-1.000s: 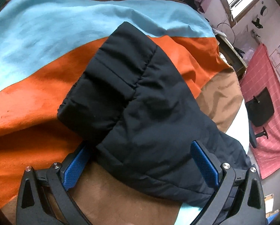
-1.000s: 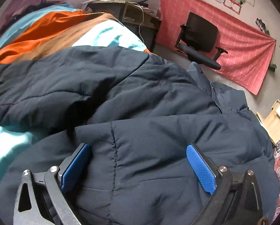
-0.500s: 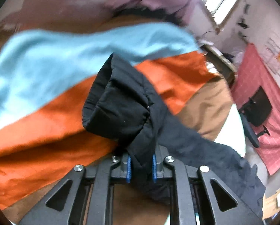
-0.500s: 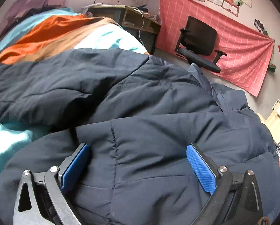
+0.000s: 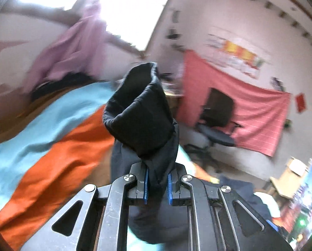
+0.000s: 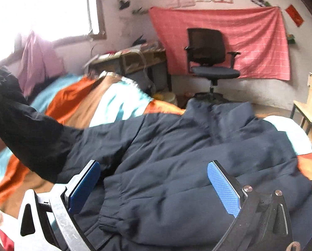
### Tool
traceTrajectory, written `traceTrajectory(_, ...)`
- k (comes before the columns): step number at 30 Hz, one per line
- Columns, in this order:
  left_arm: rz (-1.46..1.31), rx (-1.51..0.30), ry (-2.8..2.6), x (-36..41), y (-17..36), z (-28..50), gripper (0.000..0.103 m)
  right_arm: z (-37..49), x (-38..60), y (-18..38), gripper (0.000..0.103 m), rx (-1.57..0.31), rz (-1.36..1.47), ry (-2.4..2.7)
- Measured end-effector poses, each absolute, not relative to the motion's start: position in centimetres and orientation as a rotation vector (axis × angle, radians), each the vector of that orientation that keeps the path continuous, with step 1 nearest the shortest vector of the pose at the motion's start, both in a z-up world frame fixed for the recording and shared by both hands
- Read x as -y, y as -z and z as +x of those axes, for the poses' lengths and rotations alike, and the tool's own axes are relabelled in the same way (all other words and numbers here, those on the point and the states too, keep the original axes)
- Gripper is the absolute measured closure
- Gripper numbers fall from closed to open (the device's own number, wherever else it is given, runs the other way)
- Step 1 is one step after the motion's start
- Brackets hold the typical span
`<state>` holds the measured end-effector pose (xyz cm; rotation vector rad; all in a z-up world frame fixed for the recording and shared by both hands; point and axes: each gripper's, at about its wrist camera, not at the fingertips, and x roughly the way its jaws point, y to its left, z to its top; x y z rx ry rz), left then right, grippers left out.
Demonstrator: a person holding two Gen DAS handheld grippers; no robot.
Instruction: Fold large clothes
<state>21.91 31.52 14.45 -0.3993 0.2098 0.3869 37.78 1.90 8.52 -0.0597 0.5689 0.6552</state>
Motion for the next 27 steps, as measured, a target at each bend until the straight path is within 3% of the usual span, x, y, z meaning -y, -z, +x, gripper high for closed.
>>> traceTrajectory(7, -0.326, -0.216, -0.114, -22.4, -17.7, 27.1, 0.093, 39.5, 6.1, -12.2, 0.000, -0.547, 0.077, -0.574)
traceTrajectory(13, -0.255, -0.288, 0.100, -13.3, -17.4, 32.4, 0.093, 40.8, 13.2, -13.5, 0.000, -0.542, 0.149, -0.485)
traceTrajectory(27, -0.115, -0.627, 0.347, 1.8, -5.9, 38.3, 0.093, 43.4, 25.3, -9.3, 0.000, -0.683, 0.380, -0.379)
